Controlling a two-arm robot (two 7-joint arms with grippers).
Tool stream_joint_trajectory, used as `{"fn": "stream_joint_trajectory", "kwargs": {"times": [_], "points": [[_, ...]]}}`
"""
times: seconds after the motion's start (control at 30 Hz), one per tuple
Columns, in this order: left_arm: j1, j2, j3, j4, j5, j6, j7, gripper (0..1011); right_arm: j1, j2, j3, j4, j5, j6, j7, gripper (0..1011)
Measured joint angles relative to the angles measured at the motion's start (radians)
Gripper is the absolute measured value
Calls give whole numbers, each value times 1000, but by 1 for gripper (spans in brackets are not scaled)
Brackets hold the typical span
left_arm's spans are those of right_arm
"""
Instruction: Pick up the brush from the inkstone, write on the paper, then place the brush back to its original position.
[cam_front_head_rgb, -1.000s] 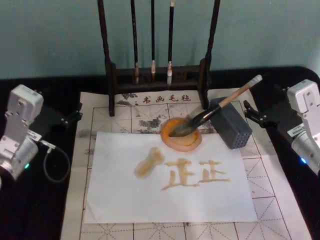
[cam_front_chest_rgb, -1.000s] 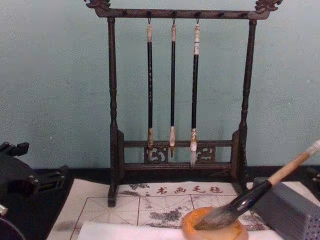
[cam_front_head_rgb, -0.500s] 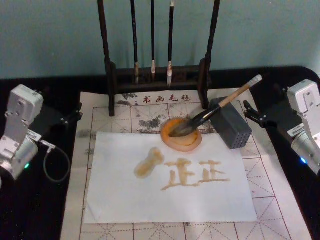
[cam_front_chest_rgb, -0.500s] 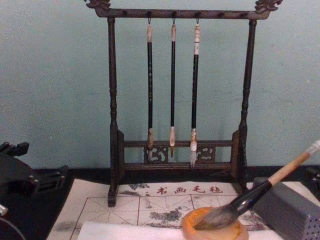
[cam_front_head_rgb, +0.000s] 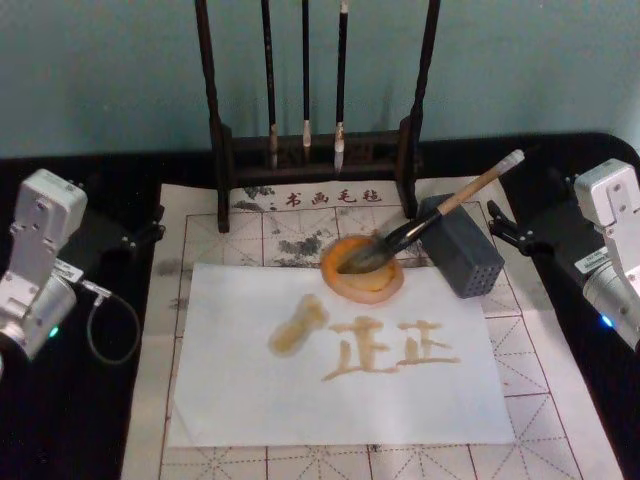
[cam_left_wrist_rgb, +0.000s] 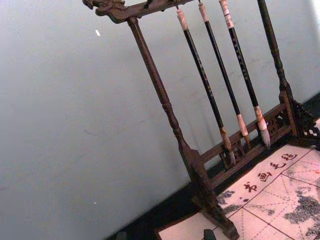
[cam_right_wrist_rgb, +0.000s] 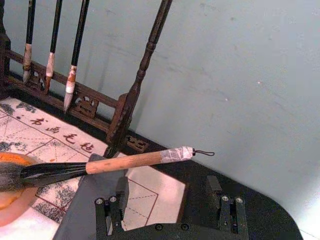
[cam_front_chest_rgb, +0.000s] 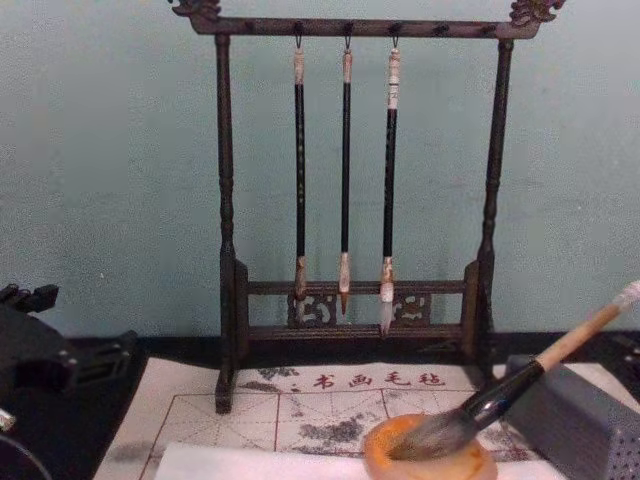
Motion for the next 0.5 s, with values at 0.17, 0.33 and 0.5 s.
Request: {"fn": "stream_joint_trajectory", "kwargs": {"times": [0.17, 0.33, 0.5], "points": [[0, 0, 0, 0, 0, 0, 0, 1001, 0, 0, 0, 0, 0, 0, 0, 1000], [0, 0, 0, 0, 0, 0, 0, 1001, 0, 0, 0, 0, 0, 0, 0, 1000], [0, 0, 0, 0, 0, 0, 0, 1001, 0, 0, 0, 0, 0, 0, 0, 1000]]}}
